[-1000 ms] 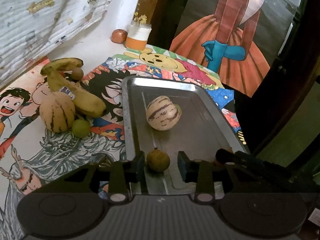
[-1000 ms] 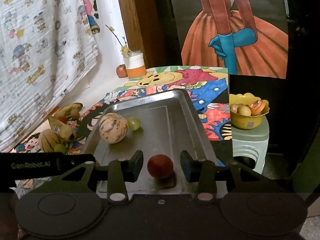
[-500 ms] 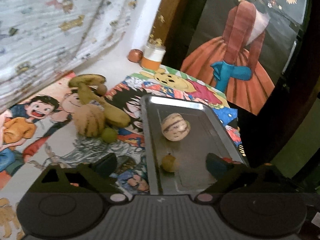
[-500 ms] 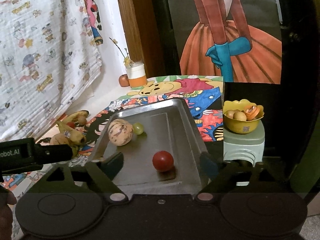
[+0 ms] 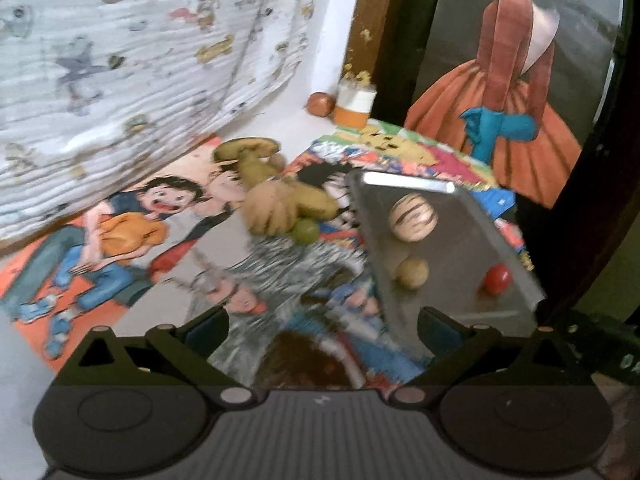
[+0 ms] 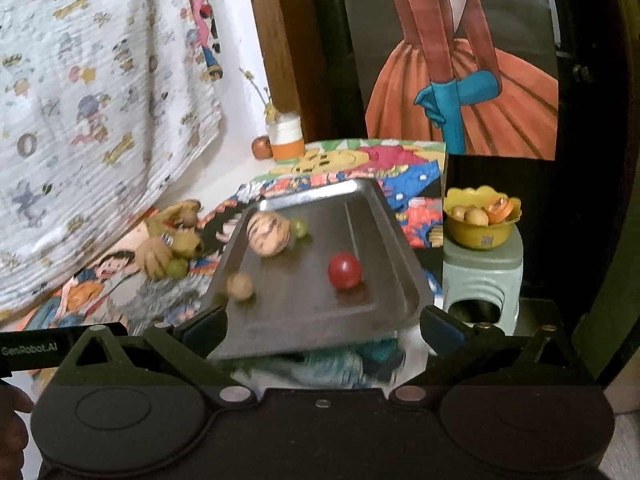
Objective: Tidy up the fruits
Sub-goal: 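Lift both open tools away from the tray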
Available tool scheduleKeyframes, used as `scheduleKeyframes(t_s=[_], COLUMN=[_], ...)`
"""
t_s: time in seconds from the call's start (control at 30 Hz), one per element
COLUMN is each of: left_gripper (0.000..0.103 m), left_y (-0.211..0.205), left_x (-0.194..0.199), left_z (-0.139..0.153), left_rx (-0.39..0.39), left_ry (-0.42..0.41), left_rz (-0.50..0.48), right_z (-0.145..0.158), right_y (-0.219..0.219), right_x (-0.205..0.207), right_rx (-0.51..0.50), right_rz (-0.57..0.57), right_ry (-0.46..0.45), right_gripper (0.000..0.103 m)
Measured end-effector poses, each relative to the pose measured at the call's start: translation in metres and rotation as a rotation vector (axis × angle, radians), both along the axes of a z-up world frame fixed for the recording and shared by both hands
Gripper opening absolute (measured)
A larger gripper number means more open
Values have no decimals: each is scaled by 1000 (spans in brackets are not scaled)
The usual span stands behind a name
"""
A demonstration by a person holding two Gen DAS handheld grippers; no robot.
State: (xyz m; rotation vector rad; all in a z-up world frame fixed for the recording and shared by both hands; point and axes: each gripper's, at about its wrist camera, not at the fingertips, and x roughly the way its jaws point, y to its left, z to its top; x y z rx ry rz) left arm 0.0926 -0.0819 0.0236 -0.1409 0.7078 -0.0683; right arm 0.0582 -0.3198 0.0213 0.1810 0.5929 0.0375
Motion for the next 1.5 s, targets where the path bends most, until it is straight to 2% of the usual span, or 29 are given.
scheduleKeyframes(t_s=[0.17, 0.4, 0.77, 1.5], left_gripper=[103, 103, 103, 103], left_y=[9, 24, 48, 97], left_x=[-21, -44, -52, -32], left_z=[-4, -5, -11, -20], left_rx=[57, 79, 71, 25], left_ry=[35, 47, 80, 127], left_rz=[28, 53, 99, 217], right_z=[-4, -6, -10, -14], right_y=[9, 26, 55, 96], right_x=[-17, -29, -30, 1], right_rx=[-12, -40, -92, -151], right_rz=[26, 83, 184, 317], right_ry=[45, 83, 142, 151], right_gripper=[102, 102, 102, 102])
